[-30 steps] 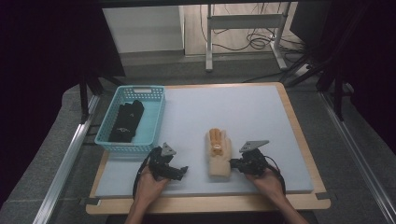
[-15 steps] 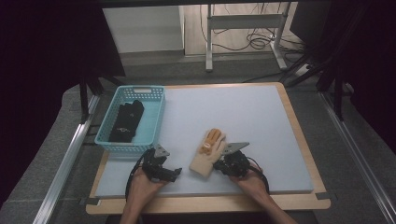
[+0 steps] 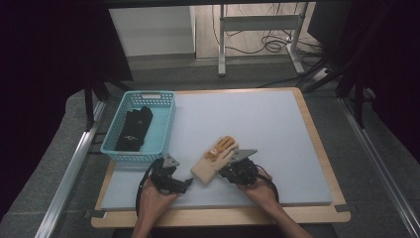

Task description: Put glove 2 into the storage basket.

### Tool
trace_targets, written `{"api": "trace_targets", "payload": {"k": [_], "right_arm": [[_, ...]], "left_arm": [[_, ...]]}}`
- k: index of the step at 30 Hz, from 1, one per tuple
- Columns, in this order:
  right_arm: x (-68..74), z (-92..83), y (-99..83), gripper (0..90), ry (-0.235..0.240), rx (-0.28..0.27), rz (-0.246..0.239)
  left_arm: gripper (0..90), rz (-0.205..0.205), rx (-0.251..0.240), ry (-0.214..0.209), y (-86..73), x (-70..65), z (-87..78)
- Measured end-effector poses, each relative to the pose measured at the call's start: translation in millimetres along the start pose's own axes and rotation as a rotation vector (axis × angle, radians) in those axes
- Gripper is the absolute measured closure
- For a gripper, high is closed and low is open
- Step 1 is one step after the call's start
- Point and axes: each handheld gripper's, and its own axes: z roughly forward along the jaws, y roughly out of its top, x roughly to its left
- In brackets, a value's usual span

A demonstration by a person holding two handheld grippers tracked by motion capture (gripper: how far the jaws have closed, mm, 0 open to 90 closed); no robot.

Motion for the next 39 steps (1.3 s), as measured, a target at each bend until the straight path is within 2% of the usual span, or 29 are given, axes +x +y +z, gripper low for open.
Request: {"api": "trace_targets", "payload": {"k": [6,14,17,20,23,26,30,34,39], "right_arm": [[-26.0,-25.6,-13.2,57.1,-0.078,-0.012,0.049],[-59.6,-53.2,-31.9,30.4,-0.197,-0.024,0.139],[-69.6,-59.6,-40.0,25.4,-0.230,-0.013,0.162],[-79.2,-66.3,-50.7,20.9,-0.285,-0.015,0.182],[-86.3,-70.8,-59.5,18.5,-0.307,-0.017,0.203],[-92.7,-70.0,-68.8,16.5,-0.306,0.000,0.231],[-94.4,-68.6,-72.8,15.5,-0.315,0.005,0.232],[-93.4,-68.0,-73.2,15.4,-0.322,0.006,0.226],[-93.3,-67.8,-73.4,15.4,-0.322,0.004,0.226]], "left_arm": [[0.0,-0.004,0.000,-0.002,0.0,0.1,0.2],[0.0,-0.005,0.000,-0.003,0.0,0.4,0.3],[0.0,-0.006,0.000,-0.005,0.0,0.5,0.2],[0.0,-0.006,0.000,-0.005,0.0,0.5,0.2],[0.0,-0.007,-0.001,-0.006,0.0,0.7,0.1],[0.0,-0.006,-0.001,-0.007,0.1,0.5,0.0],[0.0,0.002,0.000,-0.008,-0.1,0.4,-0.6],[0.6,0.026,0.022,-0.025,0.9,-0.9,-3.7],[0.0,0.078,0.044,-0.065,8.2,-11.5,-10.6]]}}
